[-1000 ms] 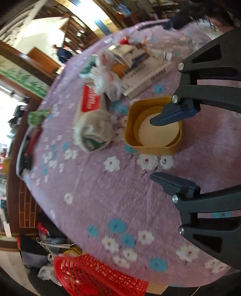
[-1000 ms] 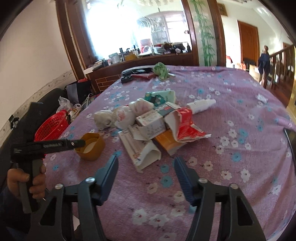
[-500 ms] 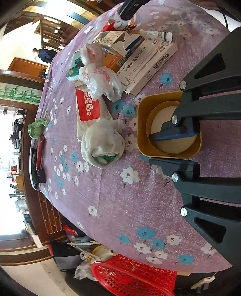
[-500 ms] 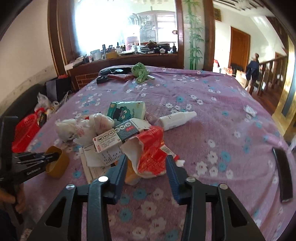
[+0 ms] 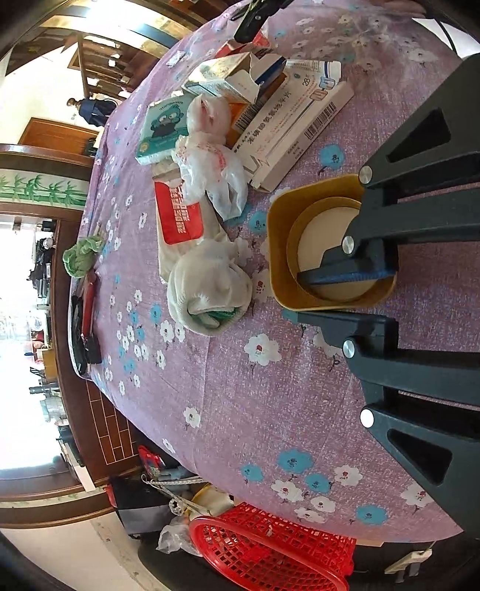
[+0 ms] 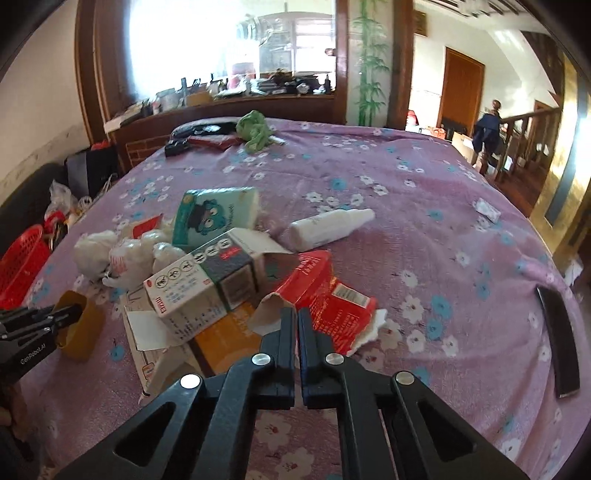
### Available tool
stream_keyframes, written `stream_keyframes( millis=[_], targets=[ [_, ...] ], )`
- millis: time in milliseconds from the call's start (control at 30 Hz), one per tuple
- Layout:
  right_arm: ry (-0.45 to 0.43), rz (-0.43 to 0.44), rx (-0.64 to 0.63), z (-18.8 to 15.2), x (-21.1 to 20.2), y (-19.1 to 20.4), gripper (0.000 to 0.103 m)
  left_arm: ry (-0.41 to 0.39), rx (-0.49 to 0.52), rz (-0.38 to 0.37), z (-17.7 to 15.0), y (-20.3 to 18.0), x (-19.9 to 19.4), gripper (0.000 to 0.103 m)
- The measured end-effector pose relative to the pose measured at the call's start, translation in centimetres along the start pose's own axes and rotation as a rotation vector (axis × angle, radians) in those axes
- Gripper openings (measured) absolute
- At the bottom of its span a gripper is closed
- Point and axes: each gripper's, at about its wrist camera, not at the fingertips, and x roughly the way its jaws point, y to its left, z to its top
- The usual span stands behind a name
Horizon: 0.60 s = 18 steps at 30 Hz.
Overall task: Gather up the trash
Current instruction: 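Grasp the yellow round container with the left tool while the right tool grasps torn red packaging, then carry both items to the red basket and open both tools to drop them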
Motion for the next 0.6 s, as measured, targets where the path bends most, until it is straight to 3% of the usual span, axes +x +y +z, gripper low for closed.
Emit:
stream_keyframes(
  millis=[167,300,333,400,433,600],
  targets=[
    [-0.028,0.016,0.054,-0.1,-1.4,-1.3,0.001,-0.017,-0.017,-0.028,0.1,0.2,-0.6,0.009],
    [-0.017,0.006,0.013,-0.1,-1.7,-0.7,0.001,-0.011,-0.021,-0.025,0.1,0.3,-0.7,0.009],
    [-0.016,0.007,0.01,-0.1,-1.7,-0.6,0.004,-0.009,-0.02,-0.022,0.1,0.3,-0.7,0.009],
    [-0.013,0.029,0.006,-0.2,-1.7,-0.4,0.027,-0.008,-0.014,-0.018,0.0,0.3,-0.7,0.009],
    [-0.017,0.035,0.006,-0.2,-1.7,-0.2,0.043,-0.007,-0.012,-0.018,0.0,0.2,-0.7,0.009],
    [-0.031,0.024,-0.058,0.0,-1.3,1.1,0.047,0.0,-0.009,-0.016,0.0,0.1,-0.3,0.009]
  ],
)
